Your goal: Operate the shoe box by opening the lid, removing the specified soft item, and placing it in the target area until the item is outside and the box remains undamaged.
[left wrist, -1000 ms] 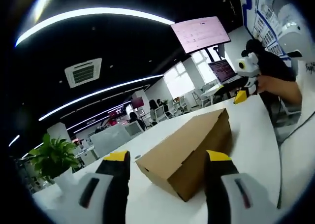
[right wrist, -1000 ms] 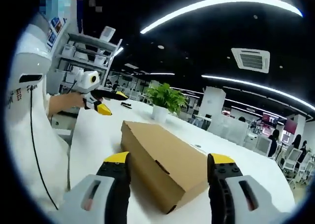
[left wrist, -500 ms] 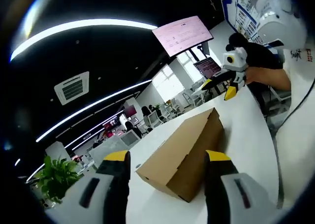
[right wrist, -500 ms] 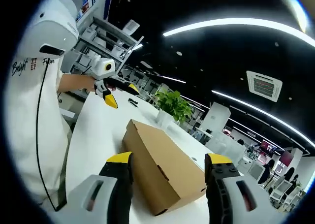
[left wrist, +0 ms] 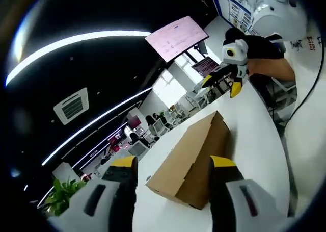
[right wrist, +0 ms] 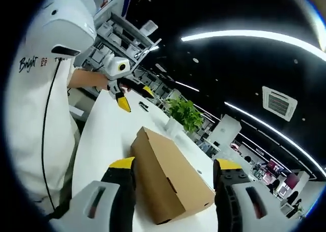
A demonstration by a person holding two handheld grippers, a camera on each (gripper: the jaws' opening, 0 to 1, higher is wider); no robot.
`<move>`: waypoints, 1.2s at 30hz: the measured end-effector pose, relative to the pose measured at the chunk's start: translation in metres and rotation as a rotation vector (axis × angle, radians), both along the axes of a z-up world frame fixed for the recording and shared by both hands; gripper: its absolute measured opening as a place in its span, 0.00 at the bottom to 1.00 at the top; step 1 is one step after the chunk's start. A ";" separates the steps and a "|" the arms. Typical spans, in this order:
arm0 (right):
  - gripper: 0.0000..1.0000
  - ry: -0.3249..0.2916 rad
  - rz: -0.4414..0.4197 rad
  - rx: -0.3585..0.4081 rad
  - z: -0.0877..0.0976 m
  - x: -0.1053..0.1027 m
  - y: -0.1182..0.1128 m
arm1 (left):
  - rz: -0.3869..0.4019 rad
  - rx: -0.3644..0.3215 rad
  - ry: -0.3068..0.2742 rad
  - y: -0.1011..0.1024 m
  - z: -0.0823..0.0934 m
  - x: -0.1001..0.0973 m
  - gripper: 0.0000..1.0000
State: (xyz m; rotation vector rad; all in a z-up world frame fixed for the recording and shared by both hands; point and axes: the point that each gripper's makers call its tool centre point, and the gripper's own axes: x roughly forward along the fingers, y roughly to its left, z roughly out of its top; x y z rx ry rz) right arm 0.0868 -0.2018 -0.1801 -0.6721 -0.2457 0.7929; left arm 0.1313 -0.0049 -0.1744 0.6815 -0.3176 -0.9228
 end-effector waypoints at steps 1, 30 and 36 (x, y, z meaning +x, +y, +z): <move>0.60 -0.006 0.001 0.001 0.001 -0.001 0.000 | -0.003 -0.002 0.002 0.000 0.001 -0.001 0.57; 0.48 -0.136 -0.160 -0.172 -0.016 0.019 -0.010 | 0.172 0.300 -0.132 0.007 -0.049 0.029 0.58; 0.48 -0.120 -0.191 -0.199 -0.030 0.025 -0.015 | 0.190 0.340 -0.166 0.011 -0.056 0.033 0.57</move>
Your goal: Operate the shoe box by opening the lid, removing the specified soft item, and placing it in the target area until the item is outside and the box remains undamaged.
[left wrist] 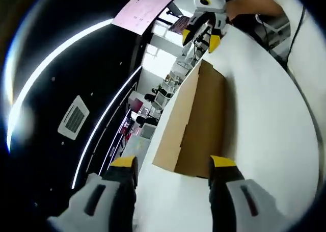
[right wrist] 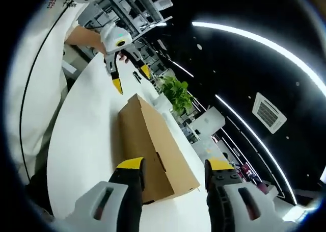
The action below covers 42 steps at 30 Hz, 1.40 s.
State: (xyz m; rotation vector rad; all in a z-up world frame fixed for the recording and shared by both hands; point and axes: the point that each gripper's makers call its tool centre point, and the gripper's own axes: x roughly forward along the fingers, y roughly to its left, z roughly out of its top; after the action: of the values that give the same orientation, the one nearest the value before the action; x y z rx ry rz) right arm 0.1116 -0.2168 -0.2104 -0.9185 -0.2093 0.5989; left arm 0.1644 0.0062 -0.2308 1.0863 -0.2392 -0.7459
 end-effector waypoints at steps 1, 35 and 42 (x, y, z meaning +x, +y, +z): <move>0.48 -0.001 0.002 -0.003 0.000 0.000 0.001 | 0.001 -0.002 0.002 0.000 0.001 0.000 0.57; 0.45 0.013 -0.065 -0.090 -0.026 0.012 -0.007 | 0.065 0.065 -0.086 -0.007 -0.019 0.011 0.45; 0.43 0.010 -0.099 -0.107 -0.033 0.019 -0.013 | 0.071 0.072 -0.068 -0.006 -0.022 0.014 0.43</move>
State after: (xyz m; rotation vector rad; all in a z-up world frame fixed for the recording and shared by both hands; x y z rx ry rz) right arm 0.1306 -0.2302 -0.2432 -1.0226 -0.1225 0.5265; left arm 0.1780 0.0002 -0.2525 1.1839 -0.2314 -0.6590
